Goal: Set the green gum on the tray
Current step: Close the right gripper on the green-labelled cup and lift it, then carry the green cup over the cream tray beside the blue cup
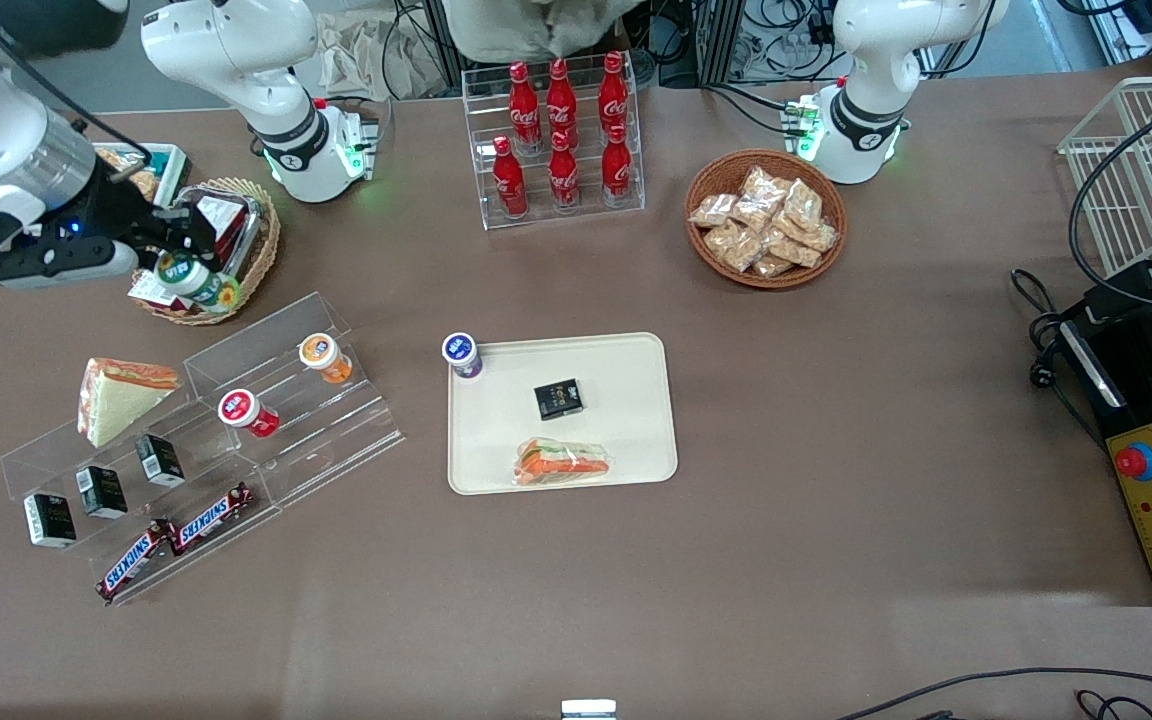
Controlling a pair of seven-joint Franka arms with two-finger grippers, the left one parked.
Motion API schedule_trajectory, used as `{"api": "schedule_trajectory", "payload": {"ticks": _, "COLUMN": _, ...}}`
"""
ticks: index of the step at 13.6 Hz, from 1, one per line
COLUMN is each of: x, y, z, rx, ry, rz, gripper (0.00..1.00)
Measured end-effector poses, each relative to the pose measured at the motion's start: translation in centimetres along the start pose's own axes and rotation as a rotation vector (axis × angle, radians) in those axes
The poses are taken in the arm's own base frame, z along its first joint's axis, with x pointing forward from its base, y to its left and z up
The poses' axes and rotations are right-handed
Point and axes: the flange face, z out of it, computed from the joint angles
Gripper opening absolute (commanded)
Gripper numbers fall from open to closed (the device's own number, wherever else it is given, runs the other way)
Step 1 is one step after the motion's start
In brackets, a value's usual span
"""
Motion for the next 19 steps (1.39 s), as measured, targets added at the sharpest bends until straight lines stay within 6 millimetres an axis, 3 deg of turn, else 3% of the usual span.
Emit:
{"api": "schedule_trajectory", "payload": {"ticks": 2, "x": 0.5, "y": -3.4, "z": 0.0, "rx": 0.001, "ry": -0.004, "rz": 0.055, "gripper": 0.19}}
{"api": "schedule_trajectory", "payload": {"ticks": 5, "x": 1.1, "y": -10.5, "z": 2.0, "rx": -0.012, "ry": -0.036, "rz": 0.153, "gripper": 0.19}}
{"api": "schedule_trajectory", "payload": {"ticks": 8, "x": 1.6, "y": -17.4, "z": 5.1, "rx": -0.009, "ry": -0.029, "rz": 0.239, "gripper": 0.20}}
{"api": "schedule_trajectory", "payload": {"ticks": 10, "x": 2.4, "y": -20.4, "z": 8.0, "rx": -0.001, "ry": -0.014, "rz": 0.273, "gripper": 0.19}}
{"api": "schedule_trajectory", "payload": {"ticks": 14, "x": 4.0, "y": -25.1, "z": 16.3, "rx": -0.008, "ry": -0.008, "rz": 0.337, "gripper": 0.19}}
{"api": "schedule_trajectory", "payload": {"ticks": 19, "x": 4.1, "y": -24.8, "z": 26.6, "rx": 0.005, "ry": 0.033, "rz": 0.371, "gripper": 0.20}}
